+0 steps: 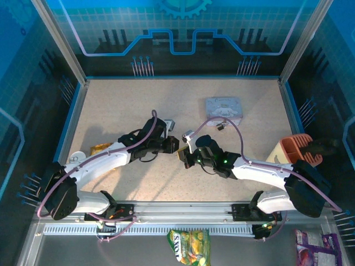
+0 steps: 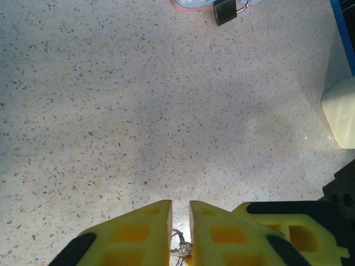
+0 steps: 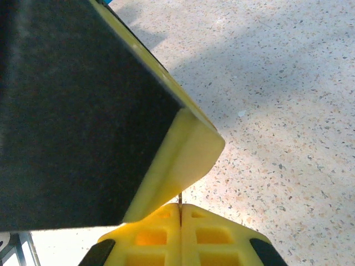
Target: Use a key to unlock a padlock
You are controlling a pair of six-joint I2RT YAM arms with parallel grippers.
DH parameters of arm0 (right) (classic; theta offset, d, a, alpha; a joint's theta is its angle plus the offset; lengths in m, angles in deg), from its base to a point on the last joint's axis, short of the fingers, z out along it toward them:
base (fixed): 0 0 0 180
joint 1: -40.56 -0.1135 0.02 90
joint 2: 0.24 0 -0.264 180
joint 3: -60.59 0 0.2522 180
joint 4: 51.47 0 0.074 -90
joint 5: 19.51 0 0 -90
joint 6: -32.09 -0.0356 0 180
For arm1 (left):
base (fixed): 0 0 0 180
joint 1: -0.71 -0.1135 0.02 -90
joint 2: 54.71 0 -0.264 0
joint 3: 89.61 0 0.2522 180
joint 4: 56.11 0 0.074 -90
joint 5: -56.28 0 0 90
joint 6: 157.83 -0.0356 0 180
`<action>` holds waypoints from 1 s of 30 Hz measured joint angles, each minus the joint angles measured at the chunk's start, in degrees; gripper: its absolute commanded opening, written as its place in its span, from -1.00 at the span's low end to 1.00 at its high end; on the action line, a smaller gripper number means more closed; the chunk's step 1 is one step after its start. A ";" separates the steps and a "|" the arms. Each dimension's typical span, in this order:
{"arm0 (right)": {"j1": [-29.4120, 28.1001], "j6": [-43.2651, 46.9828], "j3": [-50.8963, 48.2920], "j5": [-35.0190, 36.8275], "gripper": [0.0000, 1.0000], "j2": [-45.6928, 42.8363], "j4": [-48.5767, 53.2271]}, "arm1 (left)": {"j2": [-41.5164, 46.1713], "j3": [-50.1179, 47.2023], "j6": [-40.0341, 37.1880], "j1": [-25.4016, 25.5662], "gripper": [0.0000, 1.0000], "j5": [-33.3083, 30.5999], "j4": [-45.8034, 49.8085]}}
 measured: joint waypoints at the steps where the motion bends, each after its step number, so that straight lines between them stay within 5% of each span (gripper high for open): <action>1: 0.00 0.00 0.00 0.13 -1.00 0.00 0.00 | -0.11 0.00 0.11 0.00 -0.79 0.00 -0.04; 10: 0.00 -0.02 0.70 1.44 -1.00 0.11 0.70 | -0.22 0.00 1.64 0.00 -0.96 -1.14 -1.07; 19: 0.81 -0.31 1.55 4.22 0.10 -2.40 2.91 | -0.22 0.00 6.29 -2.05 -1.00 -4.61 -1.09; 30: 4.81 0.76 -14.56 4.04 0.28 -12.85 -16.87 | -0.22 -2.58 24.98 -9.18 -1.00 -3.39 -5.49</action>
